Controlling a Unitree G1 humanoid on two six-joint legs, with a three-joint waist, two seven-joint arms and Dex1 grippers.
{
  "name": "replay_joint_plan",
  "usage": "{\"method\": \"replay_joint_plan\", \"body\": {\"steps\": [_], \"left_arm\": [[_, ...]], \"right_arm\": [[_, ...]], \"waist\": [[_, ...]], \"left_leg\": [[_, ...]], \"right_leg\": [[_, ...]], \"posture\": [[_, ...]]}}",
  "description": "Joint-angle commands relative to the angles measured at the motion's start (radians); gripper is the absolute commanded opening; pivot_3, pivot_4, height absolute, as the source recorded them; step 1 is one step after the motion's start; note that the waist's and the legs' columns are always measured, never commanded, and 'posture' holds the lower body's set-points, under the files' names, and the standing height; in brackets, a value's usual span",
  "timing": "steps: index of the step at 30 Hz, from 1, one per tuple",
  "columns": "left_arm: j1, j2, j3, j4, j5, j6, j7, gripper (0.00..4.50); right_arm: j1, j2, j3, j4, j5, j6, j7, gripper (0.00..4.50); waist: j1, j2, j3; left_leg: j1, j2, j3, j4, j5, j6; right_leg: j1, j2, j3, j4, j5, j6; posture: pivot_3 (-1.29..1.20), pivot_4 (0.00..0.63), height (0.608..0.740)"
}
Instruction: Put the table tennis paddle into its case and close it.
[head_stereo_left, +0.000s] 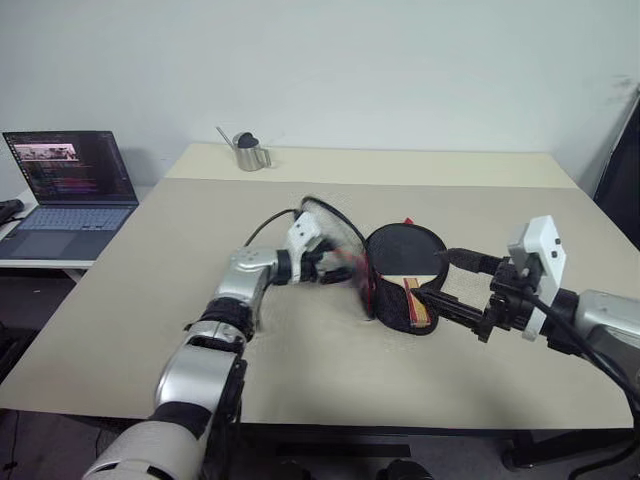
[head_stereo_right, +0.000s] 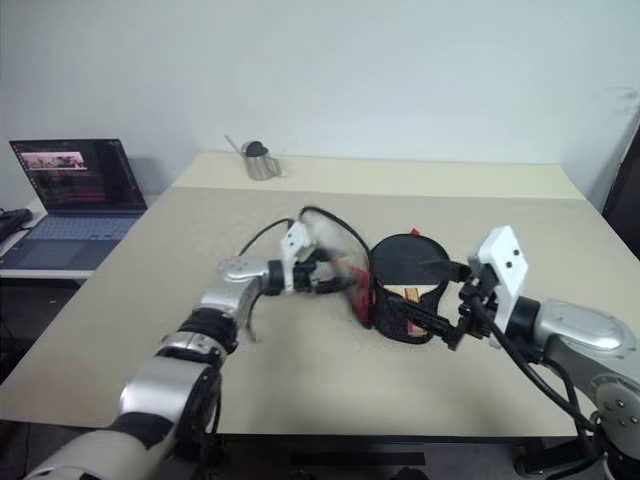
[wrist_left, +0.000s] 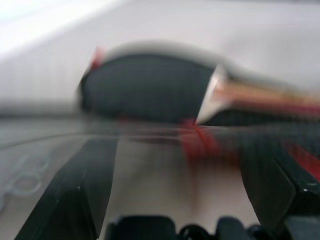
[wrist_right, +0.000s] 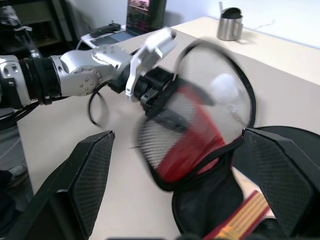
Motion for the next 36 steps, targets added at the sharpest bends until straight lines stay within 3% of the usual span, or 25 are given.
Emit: {"method": "replay_joint_plan", "body": {"steps": [1,7,15,19,27,36], "left_arm": [[-0.033,-0.047,-0.001,-0.088,-0.046,0.031,-0.034,3.95],[-0.038,-0.083,-0.023,-0.050,-0.021,-0.006,-0.021,3.95],[-0.005,0.013,-0.003,-0.087,-0.041,0.005,-0.082,3.95],[0.039,0.092,-0.013,-0.152,-0.036,0.000,-0.117,3.95],[0.150,0.219,-0.011,-0.455,-0.113,0.174,-0.186,3.95],[0.179,0.247,-0.013,-0.559,-0.132,0.242,-0.137,3.95]], "right_arm": [[0.007,-0.015,-0.053,-0.014,0.065,-0.015,-0.047,4.47],[0.025,-0.045,-0.051,-0.018,0.098,-0.032,-0.102,4.47],[0.064,-0.035,-0.003,0.062,0.034,-0.034,-0.190,4.47],[0.046,-0.014,0.093,0.148,-0.057,-0.064,-0.198,4.47],[-0.043,0.035,0.332,0.431,-0.365,-0.251,-0.142,4.47],[-0.175,0.129,0.393,0.776,-0.533,-0.343,-0.089,4.47]], "waist": [[-0.002,0.000,0.000],[-0.012,0.000,0.000],[-0.011,0.000,0.000],[-0.009,0.000,0.000],[-0.008,0.000,0.000],[-0.007,0.000,0.000]], "left_leg": [[0.000,0.000,0.000,0.000,0.000,0.000],[0.003,0.002,-0.001,0.000,0.000,0.000],[0.003,0.002,0.000,0.001,0.000,0.000],[0.003,0.002,-0.001,0.001,0.000,0.000],[0.003,0.002,0.000,0.002,0.000,0.000],[0.002,0.002,-0.001,0.004,0.000,0.000]], "right_leg": [[0.000,0.000,0.000,0.000,0.000,0.000],[0.000,0.003,0.001,0.003,0.000,0.000],[0.001,0.003,0.002,0.004,0.000,0.000],[0.001,0.003,0.002,0.004,0.000,0.000],[0.001,0.003,0.002,0.004,0.000,0.000],[0.001,0.003,0.002,0.005,0.000,0.000]], "posture": [[0.00,0.150,0.740],[0.00,0.150,0.740],[0.00,0.150,0.740],[0.00,0.150,0.740],[0.00,0.150,0.740],[0.00,0.150,0.740]]}}
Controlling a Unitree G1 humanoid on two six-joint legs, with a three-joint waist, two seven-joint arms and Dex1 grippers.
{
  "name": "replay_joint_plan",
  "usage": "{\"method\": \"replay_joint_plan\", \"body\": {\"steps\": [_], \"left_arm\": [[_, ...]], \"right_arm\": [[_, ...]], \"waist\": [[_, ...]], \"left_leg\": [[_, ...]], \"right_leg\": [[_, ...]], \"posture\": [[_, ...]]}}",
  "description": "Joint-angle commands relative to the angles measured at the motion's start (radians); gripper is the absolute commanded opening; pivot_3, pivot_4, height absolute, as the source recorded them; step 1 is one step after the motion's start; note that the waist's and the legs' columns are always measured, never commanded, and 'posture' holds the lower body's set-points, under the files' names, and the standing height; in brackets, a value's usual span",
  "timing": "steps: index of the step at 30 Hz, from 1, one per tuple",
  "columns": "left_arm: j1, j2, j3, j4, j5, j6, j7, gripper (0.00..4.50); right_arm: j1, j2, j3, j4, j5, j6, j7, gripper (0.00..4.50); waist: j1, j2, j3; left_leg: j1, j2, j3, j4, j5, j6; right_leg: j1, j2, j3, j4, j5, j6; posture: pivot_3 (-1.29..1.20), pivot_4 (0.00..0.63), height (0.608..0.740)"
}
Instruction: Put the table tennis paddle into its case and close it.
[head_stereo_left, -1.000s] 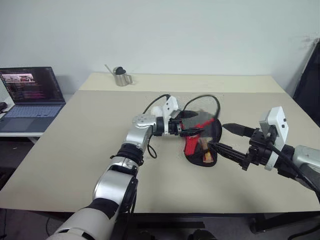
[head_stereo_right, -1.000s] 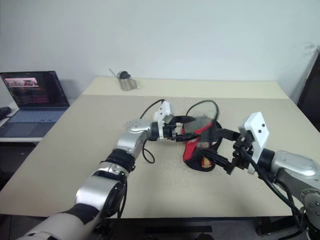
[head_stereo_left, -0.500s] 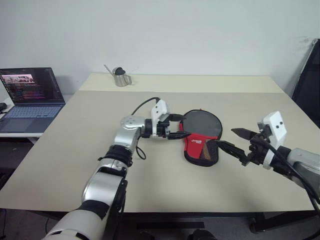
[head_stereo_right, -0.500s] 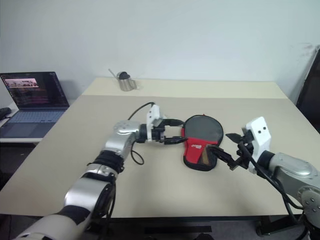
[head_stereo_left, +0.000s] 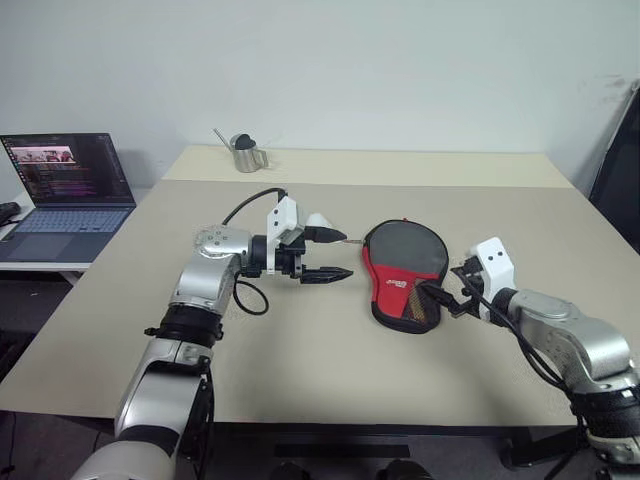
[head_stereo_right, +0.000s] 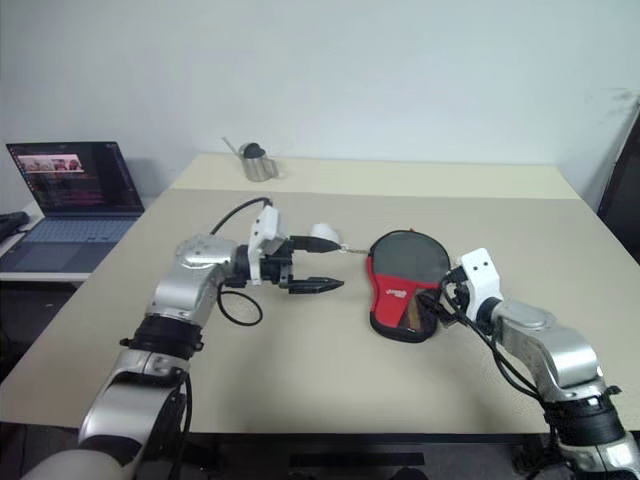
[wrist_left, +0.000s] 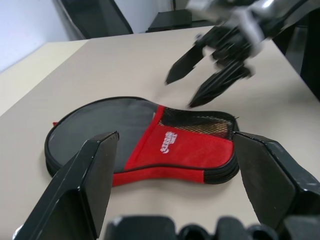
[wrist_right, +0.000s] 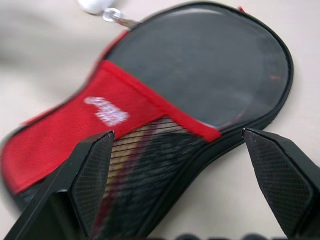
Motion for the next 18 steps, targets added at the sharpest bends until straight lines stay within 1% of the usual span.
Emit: {"method": "replay_joint_plan", "body": {"steps": [1,8,18], "left_arm": [[-0.003,0.009,0.011,-0.055,-0.021,0.014,0.018,3.95],[-0.001,0.005,0.004,-0.067,-0.023,0.018,0.028,3.95],[-0.008,-0.008,-0.001,-0.067,-0.022,0.016,0.032,3.95]], "right_arm": [[-0.058,0.024,-0.005,0.102,-0.043,-0.021,0.032,4.47],[-0.132,0.044,0.020,0.248,-0.112,-0.006,0.089,4.47],[-0.169,0.111,0.078,0.287,-0.173,0.016,0.159,4.47]], "waist": [[0.000,0.000,0.000],[0.000,0.000,0.000],[-0.008,0.000,0.000]], "left_leg": [[0.000,0.000,0.000,0.000,0.000,0.000],[0.000,0.000,0.000,0.000,0.000,0.000],[0.001,0.001,0.000,0.000,0.000,0.000]], "right_leg": [[0.000,0.000,0.000,0.000,0.000,0.000],[0.000,0.000,0.000,0.000,0.000,-0.001],[0.000,0.001,0.000,0.001,0.000,-0.001]], "posture": [[0.00,0.150,0.740],[0.00,0.150,0.740],[0.00,0.150,0.740]]}}
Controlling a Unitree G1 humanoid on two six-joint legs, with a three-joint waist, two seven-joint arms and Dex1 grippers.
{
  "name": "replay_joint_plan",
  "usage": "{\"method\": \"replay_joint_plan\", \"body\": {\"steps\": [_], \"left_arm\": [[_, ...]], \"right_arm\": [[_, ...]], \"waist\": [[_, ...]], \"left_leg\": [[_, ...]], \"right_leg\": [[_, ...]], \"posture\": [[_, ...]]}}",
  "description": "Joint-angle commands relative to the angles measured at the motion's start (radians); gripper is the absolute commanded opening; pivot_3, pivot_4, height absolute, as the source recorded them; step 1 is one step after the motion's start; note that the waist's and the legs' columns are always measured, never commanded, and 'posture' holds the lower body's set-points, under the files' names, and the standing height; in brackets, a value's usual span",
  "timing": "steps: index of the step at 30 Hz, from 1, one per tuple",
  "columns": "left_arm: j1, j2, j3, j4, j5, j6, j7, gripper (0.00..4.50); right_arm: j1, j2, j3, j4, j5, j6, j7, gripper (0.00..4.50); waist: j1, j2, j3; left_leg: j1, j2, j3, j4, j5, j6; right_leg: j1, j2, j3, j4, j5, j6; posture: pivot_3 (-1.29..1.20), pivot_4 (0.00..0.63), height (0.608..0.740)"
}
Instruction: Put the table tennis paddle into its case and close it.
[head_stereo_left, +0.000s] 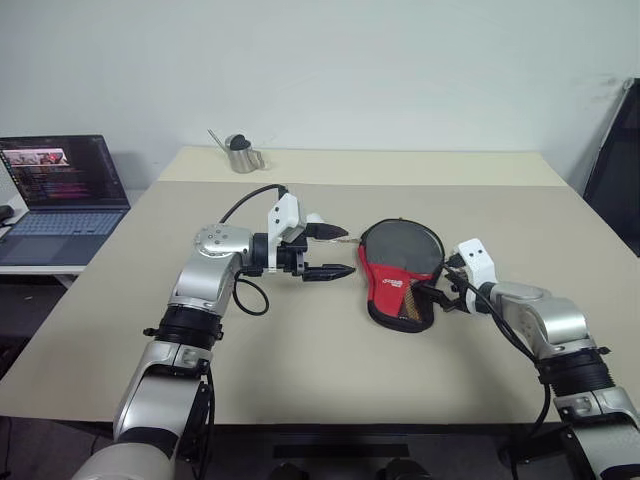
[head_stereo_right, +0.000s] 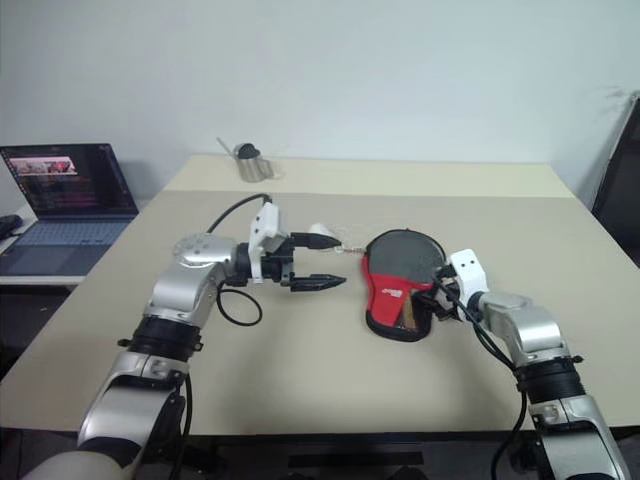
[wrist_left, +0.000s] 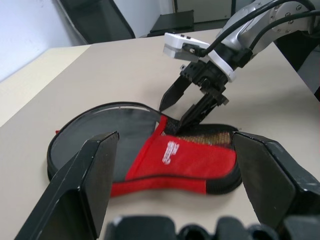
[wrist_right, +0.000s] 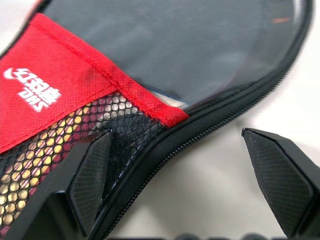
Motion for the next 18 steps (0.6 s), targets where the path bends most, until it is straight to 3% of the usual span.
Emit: {"method": "replay_joint_plan", "body": {"steps": [1,7,8,10,18], "left_arm": [[-0.011,-0.002,0.002,-0.038,-0.021,-0.002,0.008,3.95],[-0.006,-0.001,0.001,-0.040,-0.020,-0.003,0.011,3.95],[-0.005,-0.001,0.001,-0.039,-0.019,-0.004,0.011,3.95],[-0.002,0.001,0.001,-0.040,-0.019,-0.004,0.011,3.95],[0.012,0.028,0.003,-0.011,-0.006,-0.016,0.002,3.95]], "right_arm": [[-0.012,0.033,0.034,0.020,-0.025,0.001,0.026,4.47],[-0.010,0.063,0.050,0.031,-0.058,0.011,0.044,4.47],[-0.010,0.067,0.049,0.032,-0.063,0.012,0.045,4.30],[-0.010,0.073,0.041,0.034,-0.069,0.017,0.046,3.90],[-0.005,0.088,0.022,0.025,-0.071,0.050,0.045,1.35]], "waist": [[-0.003,0.000,0.000],[-0.016,0.000,0.000],[-0.018,0.000,0.000],[-0.019,0.000,0.000],[-0.019,0.000,0.000]], "left_leg": [[0.000,0.000,0.000,0.000,0.000,0.000],[0.003,0.001,0.000,0.000,0.000,0.000],[0.004,0.002,0.000,0.000,0.000,0.000],[0.005,0.002,0.000,-0.001,0.000,0.000],[0.007,0.002,0.001,0.000,0.000,0.000]], "right_leg": [[0.000,0.000,0.000,0.000,0.000,0.000],[0.002,0.002,0.001,0.001,0.000,-0.001],[0.002,0.002,0.001,0.001,0.000,-0.001],[0.003,0.002,0.001,0.001,0.000,-0.001],[0.005,0.003,0.001,0.001,0.002,-0.002]], "posture": [[0.00,0.150,0.740],[0.00,0.150,0.740],[0.00,0.150,0.740],[0.00,0.150,0.740],[0.00,0.150,0.740]]}}
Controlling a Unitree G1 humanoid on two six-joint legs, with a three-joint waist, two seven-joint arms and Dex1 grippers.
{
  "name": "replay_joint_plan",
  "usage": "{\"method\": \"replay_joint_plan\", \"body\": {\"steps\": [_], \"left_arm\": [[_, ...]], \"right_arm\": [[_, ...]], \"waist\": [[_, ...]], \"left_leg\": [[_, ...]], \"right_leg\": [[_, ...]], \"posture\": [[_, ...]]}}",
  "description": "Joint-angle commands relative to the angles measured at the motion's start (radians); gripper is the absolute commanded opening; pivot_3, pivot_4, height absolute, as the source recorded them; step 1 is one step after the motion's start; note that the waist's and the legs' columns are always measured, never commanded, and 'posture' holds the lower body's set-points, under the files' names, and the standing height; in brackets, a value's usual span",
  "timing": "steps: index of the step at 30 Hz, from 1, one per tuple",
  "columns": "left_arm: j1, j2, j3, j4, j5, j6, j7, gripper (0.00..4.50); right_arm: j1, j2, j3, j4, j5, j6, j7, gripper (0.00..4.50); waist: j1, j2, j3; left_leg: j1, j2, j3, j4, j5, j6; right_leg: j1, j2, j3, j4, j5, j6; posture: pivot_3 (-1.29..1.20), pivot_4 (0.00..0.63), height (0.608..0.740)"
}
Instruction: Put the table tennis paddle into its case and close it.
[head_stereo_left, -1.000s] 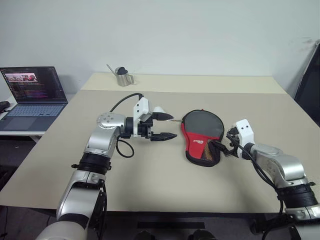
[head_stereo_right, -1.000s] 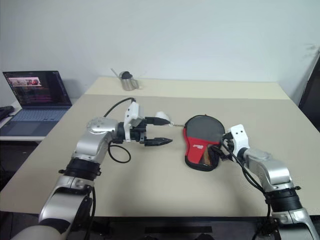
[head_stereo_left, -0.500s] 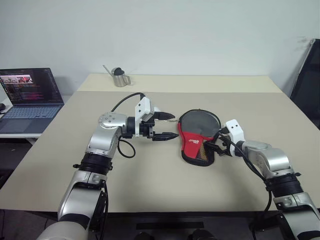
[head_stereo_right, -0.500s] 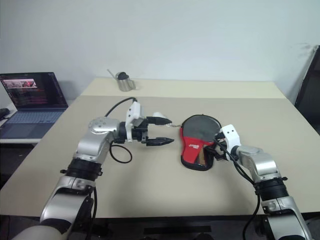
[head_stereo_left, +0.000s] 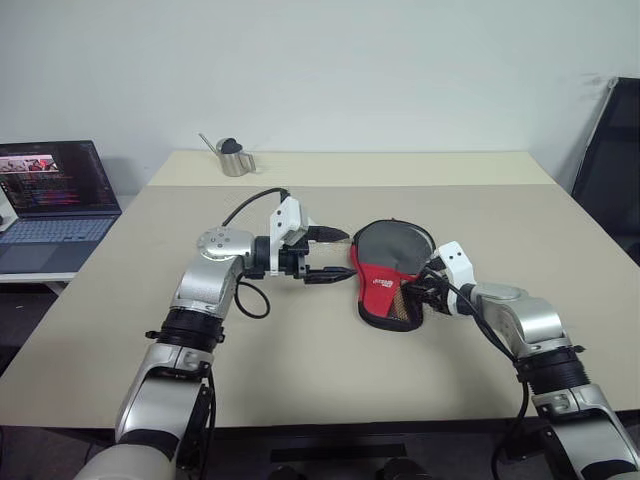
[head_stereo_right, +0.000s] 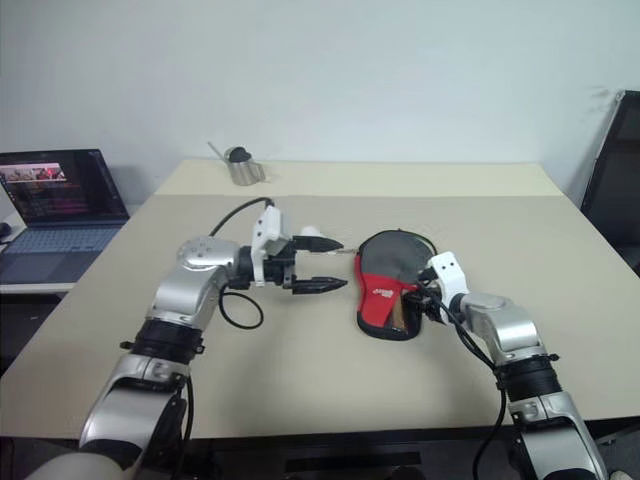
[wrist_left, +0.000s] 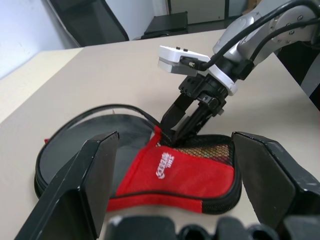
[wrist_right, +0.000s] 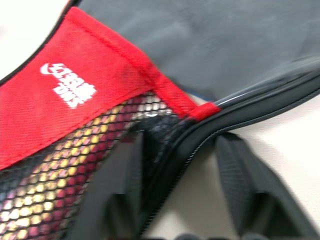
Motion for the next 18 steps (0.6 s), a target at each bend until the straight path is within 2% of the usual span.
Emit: {"method": "replay_joint_plan", "body": {"steps": [1,4,5,12,18], "left_arm": [[-0.005,0.027,0.010,-0.005,-0.008,-0.009,-0.006,3.95],[0.004,0.051,0.007,0.019,-0.004,-0.007,-0.023,3.95],[0.010,0.064,0.003,0.027,0.000,-0.011,-0.035,3.95],[0.068,0.151,-0.033,0.020,0.006,-0.006,-0.145,3.95],[0.084,0.173,-0.046,-0.017,-0.015,0.030,-0.191,3.95]], "right_arm": [[0.010,0.009,0.006,0.009,-0.009,0.035,0.000,1.09],[0.008,0.019,-0.002,0.009,-0.007,0.043,-0.005,0.19],[0.007,0.023,-0.006,0.006,-0.003,0.048,-0.006,0.02],[0.028,0.051,-0.024,-0.067,0.018,0.102,-0.008,0.02],[0.057,0.073,-0.029,-0.167,0.044,0.164,-0.006,0.02]], "waist": [[0.000,0.000,0.000],[0.000,0.000,0.000],[0.000,0.000,0.000],[0.000,0.000,0.000],[0.001,0.000,0.000]], "left_leg": [[0.000,0.000,0.000,0.000,0.000,0.000],[0.000,0.000,0.000,0.000,0.000,0.000],[0.000,0.000,0.000,0.000,0.000,0.000],[0.000,0.001,0.000,-0.001,0.000,0.000],[0.000,0.002,0.001,-0.002,0.000,0.000]], "right_leg": [[0.000,0.000,0.000,0.000,0.000,0.000],[0.000,0.000,0.000,0.000,0.001,0.000],[0.000,0.000,0.000,0.000,0.001,0.000],[0.000,0.001,0.000,-0.001,0.000,-0.001],[-0.001,0.002,0.000,-0.001,0.000,-0.001]], "posture": [[0.00,0.150,0.740],[0.00,0.150,0.740],[0.00,0.150,0.740],[0.00,0.150,0.740],[0.00,0.150,0.740]]}}
